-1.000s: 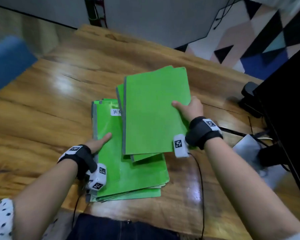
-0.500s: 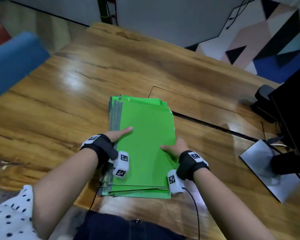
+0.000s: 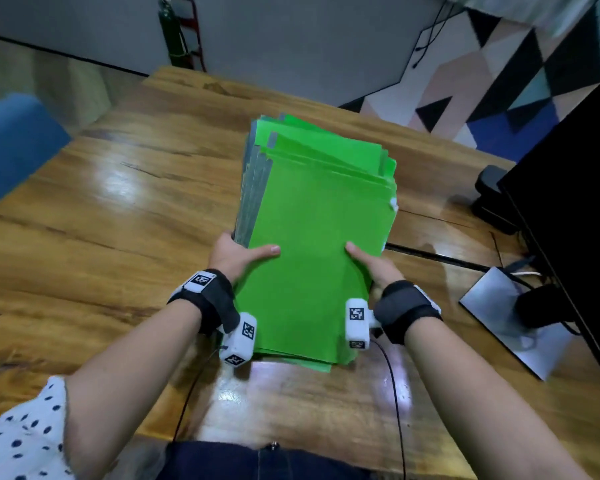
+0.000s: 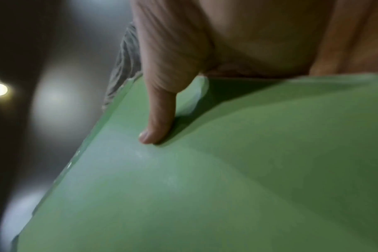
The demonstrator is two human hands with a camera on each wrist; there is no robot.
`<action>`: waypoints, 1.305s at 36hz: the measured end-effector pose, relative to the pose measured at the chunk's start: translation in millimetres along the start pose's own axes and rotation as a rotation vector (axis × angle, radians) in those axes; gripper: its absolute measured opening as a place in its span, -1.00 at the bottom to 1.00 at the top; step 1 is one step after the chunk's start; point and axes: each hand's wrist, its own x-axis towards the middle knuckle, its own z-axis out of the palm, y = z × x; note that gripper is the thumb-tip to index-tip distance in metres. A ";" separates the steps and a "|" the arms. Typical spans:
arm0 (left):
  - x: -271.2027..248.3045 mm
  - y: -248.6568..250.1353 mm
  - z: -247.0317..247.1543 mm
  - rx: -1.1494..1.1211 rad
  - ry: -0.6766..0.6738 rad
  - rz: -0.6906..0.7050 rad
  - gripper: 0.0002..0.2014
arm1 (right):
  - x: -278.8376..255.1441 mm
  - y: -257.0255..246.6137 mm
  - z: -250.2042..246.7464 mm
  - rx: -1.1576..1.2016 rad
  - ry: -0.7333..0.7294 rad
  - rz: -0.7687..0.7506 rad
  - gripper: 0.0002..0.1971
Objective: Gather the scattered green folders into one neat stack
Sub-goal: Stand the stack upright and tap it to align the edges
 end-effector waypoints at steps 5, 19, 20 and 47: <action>-0.9 28.0 -3.5 -0.048 -0.035 0.192 0.10 | -22.7 -32.3 -9.5 0.075 0.126 -0.332 0.40; 8.6 27.1 -15.8 -0.193 -0.188 0.339 0.27 | -48.5 -27.7 -19.0 0.212 0.042 -0.623 -0.47; 6.0 30.7 -15.4 -0.228 -0.188 0.352 0.31 | -49.6 -26.9 -18.5 0.236 0.026 -0.631 -0.43; -13.1 110.5 -38.9 -0.395 -0.339 0.492 -0.64 | -87.1 -90.3 -18.3 0.421 0.142 -0.706 -0.69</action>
